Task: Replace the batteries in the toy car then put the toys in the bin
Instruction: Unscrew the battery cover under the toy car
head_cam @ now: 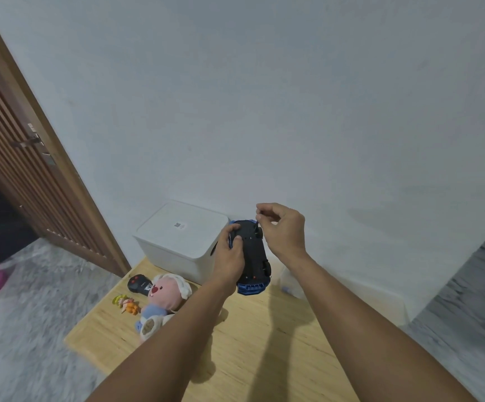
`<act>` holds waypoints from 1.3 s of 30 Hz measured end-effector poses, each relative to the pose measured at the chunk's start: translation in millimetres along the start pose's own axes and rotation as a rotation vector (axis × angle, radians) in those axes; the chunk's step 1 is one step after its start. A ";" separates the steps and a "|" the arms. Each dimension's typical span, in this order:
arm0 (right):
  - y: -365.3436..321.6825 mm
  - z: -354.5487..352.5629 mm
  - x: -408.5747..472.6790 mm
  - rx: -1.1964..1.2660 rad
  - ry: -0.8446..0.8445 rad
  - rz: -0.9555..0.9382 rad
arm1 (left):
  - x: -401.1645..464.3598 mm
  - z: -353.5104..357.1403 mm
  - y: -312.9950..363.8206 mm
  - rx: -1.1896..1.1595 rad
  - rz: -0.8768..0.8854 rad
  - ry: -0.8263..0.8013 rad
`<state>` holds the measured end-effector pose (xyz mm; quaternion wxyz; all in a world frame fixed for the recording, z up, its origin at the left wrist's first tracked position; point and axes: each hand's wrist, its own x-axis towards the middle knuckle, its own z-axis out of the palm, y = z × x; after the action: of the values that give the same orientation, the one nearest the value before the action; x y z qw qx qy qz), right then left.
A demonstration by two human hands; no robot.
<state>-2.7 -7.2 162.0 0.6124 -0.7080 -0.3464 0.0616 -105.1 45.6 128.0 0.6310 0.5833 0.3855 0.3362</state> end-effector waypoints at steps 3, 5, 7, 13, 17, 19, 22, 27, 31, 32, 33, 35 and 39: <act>-2.0 1.2 -0.9 0.012 -0.040 0.002 | 0.5 0.4 -1.7 0.001 -0.005 -0.004; -3.1 1.2 -0.6 0.023 -0.045 0.001 | 0.3 0.9 -2.4 -0.005 -0.004 -0.011; -3.1 0.5 0.2 0.032 -0.039 -0.002 | -0.7 1.4 -2.2 -0.002 0.001 -0.010; -3.5 -1.2 4.3 0.028 -0.053 0.027 | 0.3 1.2 -2.0 -0.017 -0.005 -0.019; -3.3 -0.4 4.2 0.006 -0.076 0.036 | 1.5 2.4 -1.6 -0.021 -0.009 -0.022; -3.6 -0.1 3.9 0.018 -0.073 0.037 | 1.6 3.3 -2.3 -0.007 -0.006 -0.021; -3.3 -0.8 4.1 0.040 -0.055 0.032 | 0.3 4.4 -1.5 -0.007 -0.005 -0.034; -2.7 -2.1 7.7 0.043 -0.039 0.059 | 0.6 5.0 -3.4 0.005 -0.022 -0.044; -2.4 -1.9 9.4 0.022 -0.047 0.058 | 1.5 6.3 -5.1 0.002 -0.027 -0.037; -1.5 -1.5 9.1 0.023 -0.048 0.060 | 1.9 7.2 -4.8 -0.004 -0.026 -0.038; -0.8 -1.2 8.3 0.022 -0.048 0.059 | 2.2 8.0 -4.3 -0.010 -0.026 -0.042; 0.1 -0.5 5.9 0.034 -0.049 0.052 | 2.9 9.0 -3.8 -0.013 -0.027 -0.047; 2.3 -0.7 4.5 0.067 -0.034 0.051 | 3.4 8.8 -5.1 -0.006 -0.022 -0.044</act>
<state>2.0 -5.2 161.6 0.6279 -0.6946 -0.3363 0.1007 -95.9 43.9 122.7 0.6446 0.5845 0.3770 0.3175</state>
